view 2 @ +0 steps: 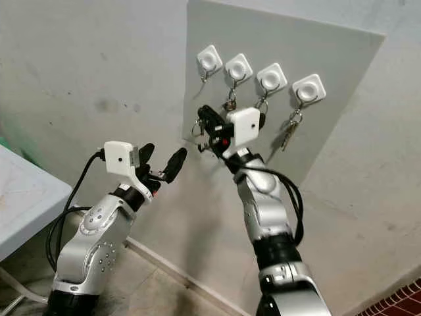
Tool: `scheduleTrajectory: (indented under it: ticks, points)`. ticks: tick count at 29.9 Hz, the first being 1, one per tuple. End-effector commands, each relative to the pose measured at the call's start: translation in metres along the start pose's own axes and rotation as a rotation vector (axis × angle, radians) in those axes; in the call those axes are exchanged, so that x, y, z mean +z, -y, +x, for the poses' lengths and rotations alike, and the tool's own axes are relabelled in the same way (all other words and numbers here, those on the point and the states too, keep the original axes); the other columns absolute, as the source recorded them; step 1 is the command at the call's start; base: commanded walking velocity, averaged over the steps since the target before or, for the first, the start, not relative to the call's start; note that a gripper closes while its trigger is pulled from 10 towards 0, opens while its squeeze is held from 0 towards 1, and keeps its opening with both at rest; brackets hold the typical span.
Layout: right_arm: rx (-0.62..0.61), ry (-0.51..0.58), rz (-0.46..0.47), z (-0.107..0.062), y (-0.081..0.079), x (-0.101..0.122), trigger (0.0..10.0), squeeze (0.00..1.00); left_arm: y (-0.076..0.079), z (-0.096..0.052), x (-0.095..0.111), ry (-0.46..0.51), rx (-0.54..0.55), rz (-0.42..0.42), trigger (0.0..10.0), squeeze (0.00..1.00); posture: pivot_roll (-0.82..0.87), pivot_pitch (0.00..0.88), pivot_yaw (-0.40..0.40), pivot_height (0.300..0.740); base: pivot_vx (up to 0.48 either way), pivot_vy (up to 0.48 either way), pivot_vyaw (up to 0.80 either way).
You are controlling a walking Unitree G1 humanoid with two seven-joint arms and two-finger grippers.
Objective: Hang keys on a hook
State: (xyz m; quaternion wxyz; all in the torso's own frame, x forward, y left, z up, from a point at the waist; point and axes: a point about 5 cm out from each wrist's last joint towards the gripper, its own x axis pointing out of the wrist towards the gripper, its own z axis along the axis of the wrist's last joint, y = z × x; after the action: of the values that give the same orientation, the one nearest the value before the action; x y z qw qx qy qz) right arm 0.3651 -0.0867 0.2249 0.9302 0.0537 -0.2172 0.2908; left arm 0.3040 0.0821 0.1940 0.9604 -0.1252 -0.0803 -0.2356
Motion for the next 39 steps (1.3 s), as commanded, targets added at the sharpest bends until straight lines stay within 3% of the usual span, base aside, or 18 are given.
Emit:
scheduleTrajectory:
  ticks: [1,16,39]
  points:
    - [-0.015,0.042,-0.001,0.006,0.004,0.009,10.0,0.00,0.004,0.002,0.004,0.005,-0.021,0.005,10.0,0.00,0.01,0.047,-0.063,0.740,0.000,0.000,0.00]
    - [0.005,0.190,0.029,0.026,0.002,0.030,10.0,0.00,0.006,0.001,0.005,-0.004,-0.026,-0.006,10.0,0.00,0.01,0.051,-0.059,0.740,0.000,0.000,0.00]
    - [-0.022,0.206,0.089,0.040,-0.003,0.035,10.0,0.00,0.007,0.000,0.004,-0.003,-0.017,-0.018,10.0,0.00,0.01,0.050,-0.072,0.740,0.000,0.000,0.00]
